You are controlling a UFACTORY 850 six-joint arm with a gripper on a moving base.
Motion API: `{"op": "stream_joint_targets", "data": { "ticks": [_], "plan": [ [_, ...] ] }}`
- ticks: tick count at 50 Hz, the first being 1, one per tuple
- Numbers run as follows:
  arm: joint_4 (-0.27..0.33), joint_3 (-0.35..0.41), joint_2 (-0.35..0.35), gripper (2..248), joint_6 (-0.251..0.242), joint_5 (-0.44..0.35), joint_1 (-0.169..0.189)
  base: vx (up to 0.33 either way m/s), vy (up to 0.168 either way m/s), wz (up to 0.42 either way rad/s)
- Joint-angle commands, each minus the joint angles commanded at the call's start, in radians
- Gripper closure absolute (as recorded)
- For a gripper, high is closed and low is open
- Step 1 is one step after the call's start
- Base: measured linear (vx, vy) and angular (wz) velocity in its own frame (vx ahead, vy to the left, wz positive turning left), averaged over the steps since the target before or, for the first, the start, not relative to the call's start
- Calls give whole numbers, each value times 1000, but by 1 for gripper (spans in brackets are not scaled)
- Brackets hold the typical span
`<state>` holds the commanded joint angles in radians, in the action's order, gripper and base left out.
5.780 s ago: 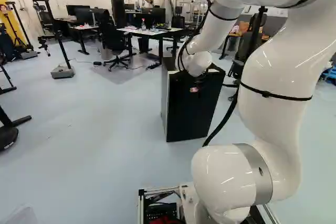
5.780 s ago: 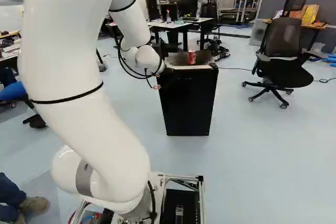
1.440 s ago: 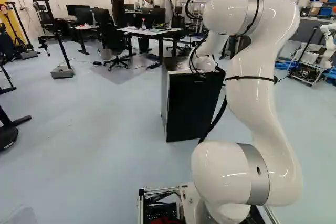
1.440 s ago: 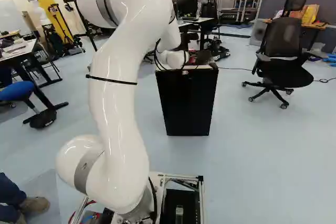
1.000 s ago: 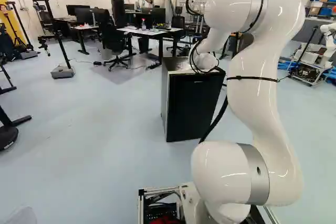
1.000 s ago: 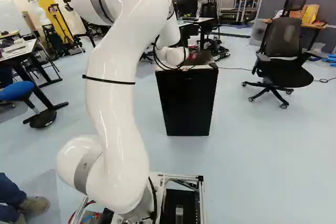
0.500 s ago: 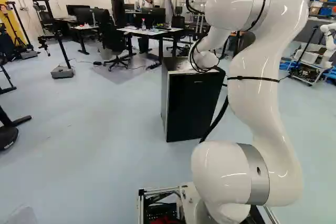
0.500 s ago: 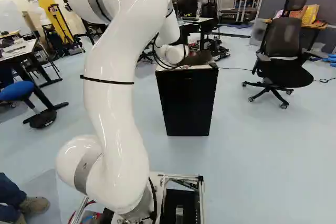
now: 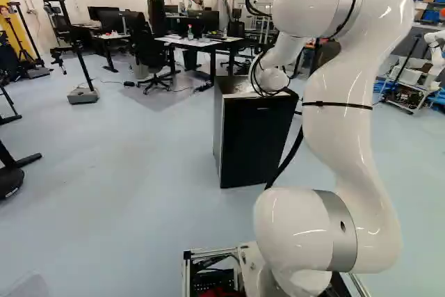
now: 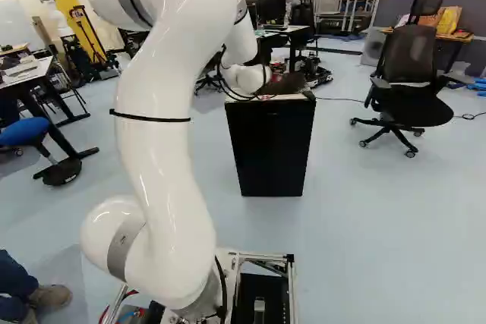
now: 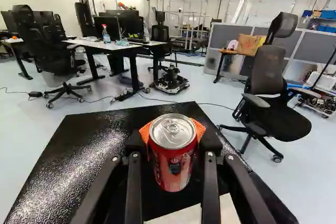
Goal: Grab a drink from the fridge
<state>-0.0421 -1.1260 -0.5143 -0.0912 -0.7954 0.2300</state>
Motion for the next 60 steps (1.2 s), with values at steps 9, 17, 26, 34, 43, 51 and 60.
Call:
{"op": "stream_joint_targets", "data": {
  "ticks": [9, 17, 26, 34, 43, 51, 60],
  "plan": [
    [2, 39, 30, 150, 3, -3, -9, 0, 0, 0],
    [3, 83, 63, 150, 7, -6, -18, 0, 0, 0],
    [6, 140, 107, 150, 12, -10, -31, 0, 0, 0],
    [8, 197, 151, 150, 17, -15, -44, 0, 0, 0],
    [11, 271, 207, 150, 24, -20, -60, 0, 0, 0],
    [14, 344, 263, 150, 30, -26, -76, 0, 0, 0],
    [18, 437, 334, 150, 38, -33, -97, 0, 0, 0]
  ]
}}
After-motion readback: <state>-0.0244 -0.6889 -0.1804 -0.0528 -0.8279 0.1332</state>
